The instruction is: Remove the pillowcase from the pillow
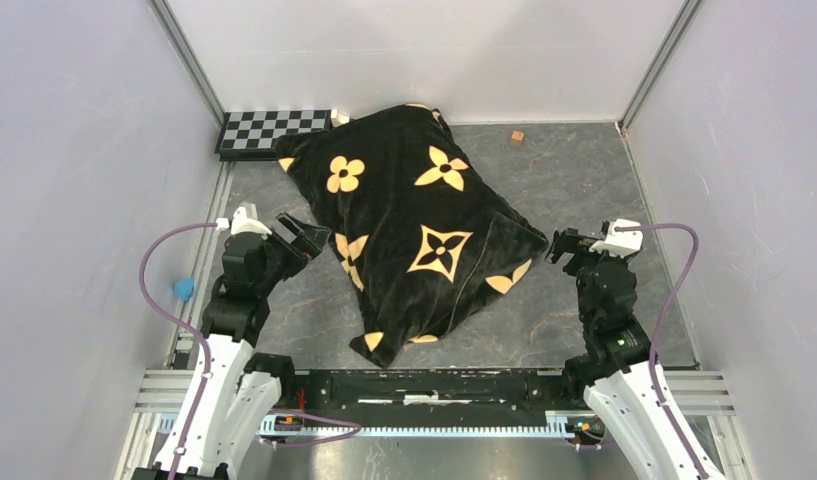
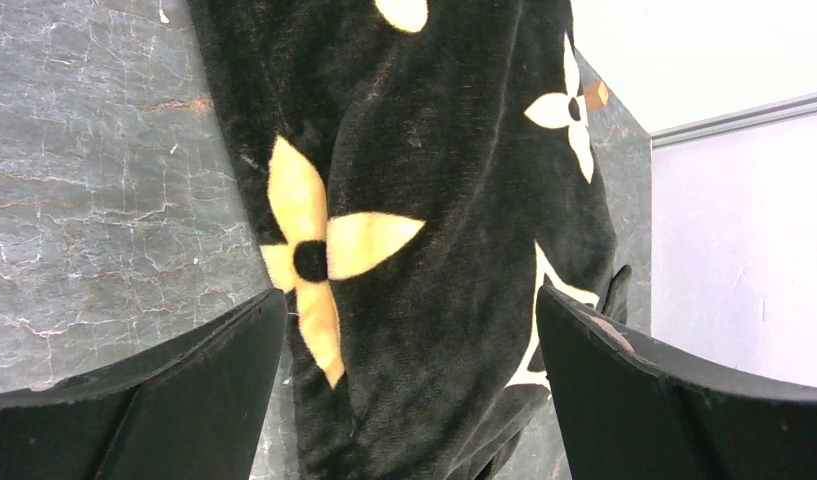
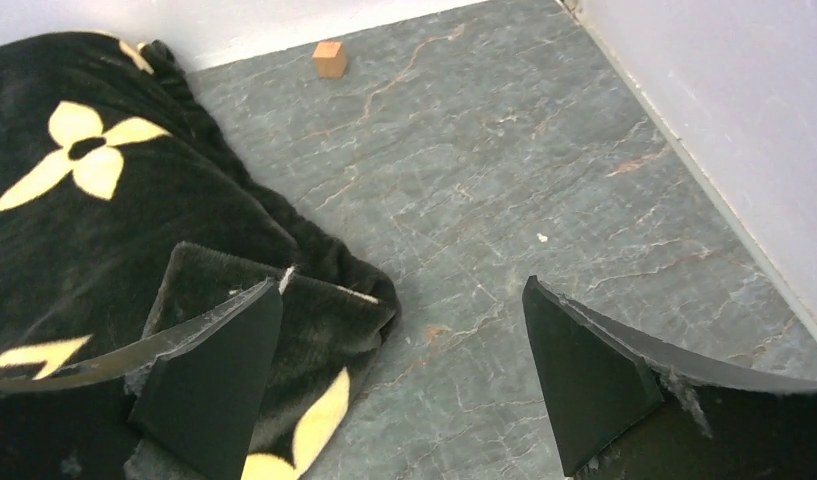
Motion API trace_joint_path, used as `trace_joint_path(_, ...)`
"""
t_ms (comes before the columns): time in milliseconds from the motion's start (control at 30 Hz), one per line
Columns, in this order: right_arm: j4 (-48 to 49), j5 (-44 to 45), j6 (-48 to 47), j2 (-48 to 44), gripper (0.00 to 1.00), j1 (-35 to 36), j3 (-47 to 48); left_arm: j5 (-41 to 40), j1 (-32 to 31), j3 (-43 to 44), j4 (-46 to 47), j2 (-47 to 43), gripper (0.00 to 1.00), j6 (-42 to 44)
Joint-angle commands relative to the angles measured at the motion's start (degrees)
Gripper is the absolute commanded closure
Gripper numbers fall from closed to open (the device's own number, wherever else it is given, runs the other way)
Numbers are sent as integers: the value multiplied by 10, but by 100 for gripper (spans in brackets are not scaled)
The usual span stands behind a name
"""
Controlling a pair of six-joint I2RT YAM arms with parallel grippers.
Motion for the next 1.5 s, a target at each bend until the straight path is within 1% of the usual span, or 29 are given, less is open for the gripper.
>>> trace_joint_path(0, 10, -92, -11, 11, 2, 2, 13, 9, -1, 12, 2, -2, 0, 33)
trace_joint_path(100, -8, -162, 0, 37, 2, 2, 16, 68, -2, 1, 10, 9, 0, 53)
trace_joint_path(200, -19, -236, 1, 60, 3, 2, 19, 94, -1, -21, 18, 17, 0, 48)
trace_joint_path(267, -17, -308, -1, 73, 2, 2, 17, 116, -1, -37, 33, 24, 0, 42)
trace_joint_path(333, -20, -360, 6, 86, 3, 2, 20, 130, -1, -46, 41, 33, 0, 40)
trace_joint_path(400, -34, -385, 22, 100, 3, 2, 22, 135, -2, -54, 53, 41, 0, 37)
trace_joint_path(467, -34, -391, 36, 108, 3, 2, 10, 137, -1, -64, 69, 47, 0, 29)
trace_joint_path(567, 8, -411, 67, 123, 3, 2, -34, 141, -1, -78, 98, 54, 0, 16)
trace_joint_path(700, 103, -476, 124, 169, 3, 4, -77, 145, -1, -78, 115, 73, 0, 14)
trace_joint_path(767, 143, -487, 146, 192, 2, 11, -92, 149, -1, -78, 122, 83, 0, 14)
trace_joint_path(933, 180, -442, 158, 258, 2, 58, -86, 168, -1, -82, 147, 109, 0, 19)
trace_joint_path(1067, 177, -320, 197, 291, 3, 112, -79, 164, -1, -81, 150, 123, 0, 31)
trace_joint_path(1167, 191, -247, 232, 308, 2, 141, -85, 143, -2, -81, 144, 121, 0, 32)
trace_joint_path(1233, 205, -227, 241, 322, 1, 157, -83, 136, -2, -88, 152, 115, 0, 31)
trace_joint_path(1300, 207, -210, 237, 338, 2, 167, -73, 131, -1, -95, 162, 112, 0, 27)
trace_joint_path(1400, 187, -183, 216, 354, 20, 168, -53, 132, -1, -97, 172, 117, 0, 26)
trace_joint_path(1467, 173, -163, 205, 349, 39, 168, -47, 138, -1, -95, 174, 125, 0, 29)
